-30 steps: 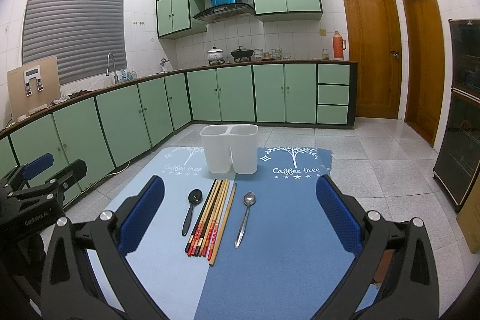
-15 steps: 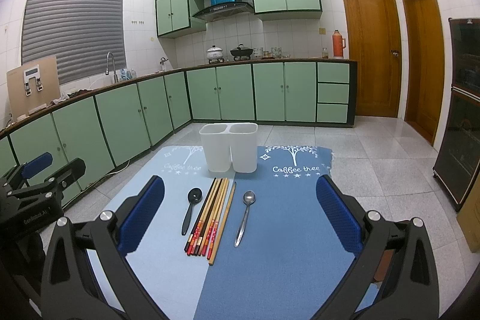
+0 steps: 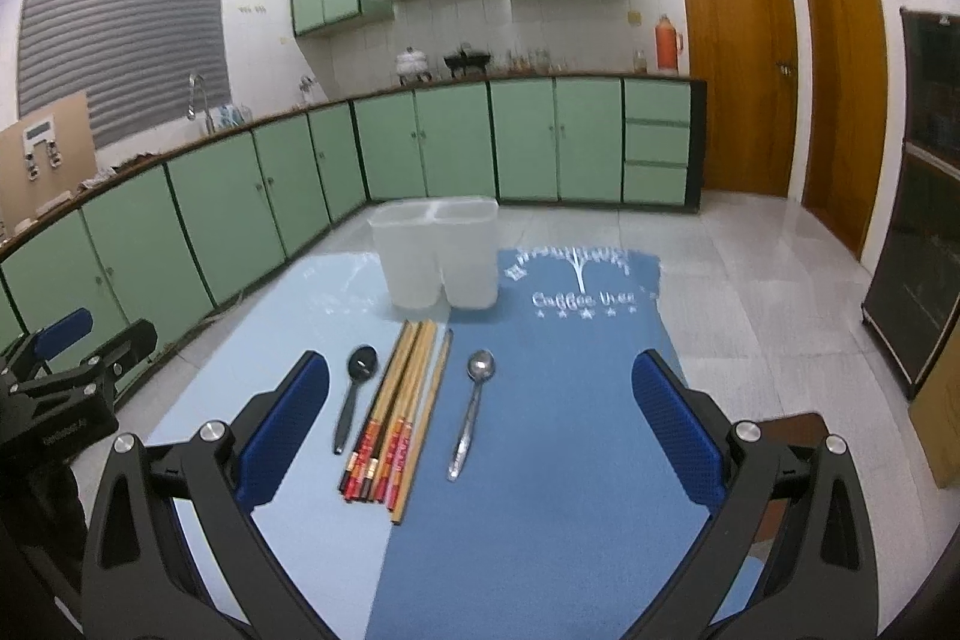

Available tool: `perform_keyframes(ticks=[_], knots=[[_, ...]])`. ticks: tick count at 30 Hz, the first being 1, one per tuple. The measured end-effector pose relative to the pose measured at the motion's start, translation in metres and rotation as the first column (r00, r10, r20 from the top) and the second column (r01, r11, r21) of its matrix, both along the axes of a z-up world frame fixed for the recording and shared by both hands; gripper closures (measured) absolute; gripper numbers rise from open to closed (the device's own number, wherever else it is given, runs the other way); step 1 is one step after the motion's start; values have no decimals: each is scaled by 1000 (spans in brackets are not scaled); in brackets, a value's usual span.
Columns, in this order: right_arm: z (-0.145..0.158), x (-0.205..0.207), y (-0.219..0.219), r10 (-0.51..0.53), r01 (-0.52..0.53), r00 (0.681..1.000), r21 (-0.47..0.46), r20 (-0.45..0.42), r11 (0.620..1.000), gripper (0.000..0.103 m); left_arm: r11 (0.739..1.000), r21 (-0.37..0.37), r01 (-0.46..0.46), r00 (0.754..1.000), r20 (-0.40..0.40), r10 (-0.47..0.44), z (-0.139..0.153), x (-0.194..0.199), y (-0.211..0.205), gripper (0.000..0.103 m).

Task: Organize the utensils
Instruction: 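Reach the right gripper to the steel spoon and close on it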

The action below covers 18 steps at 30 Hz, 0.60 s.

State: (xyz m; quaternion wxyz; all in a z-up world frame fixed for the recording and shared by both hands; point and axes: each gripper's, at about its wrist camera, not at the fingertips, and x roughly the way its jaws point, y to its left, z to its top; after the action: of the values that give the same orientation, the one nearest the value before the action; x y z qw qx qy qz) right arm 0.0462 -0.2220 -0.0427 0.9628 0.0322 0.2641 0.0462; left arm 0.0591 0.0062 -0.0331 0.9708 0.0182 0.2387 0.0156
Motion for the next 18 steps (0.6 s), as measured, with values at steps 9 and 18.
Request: perform_keyframes(ticks=[9,18], knots=[[-39,74,1,4,-3,989,5,-149,1000,5,1000,9,-16,990,-138,18,-39,58,1,8],[-93,143,11,13,-5,953,26,-301,1000,6,1000,23,-17,966,-257,22,-77,117,1,10]])
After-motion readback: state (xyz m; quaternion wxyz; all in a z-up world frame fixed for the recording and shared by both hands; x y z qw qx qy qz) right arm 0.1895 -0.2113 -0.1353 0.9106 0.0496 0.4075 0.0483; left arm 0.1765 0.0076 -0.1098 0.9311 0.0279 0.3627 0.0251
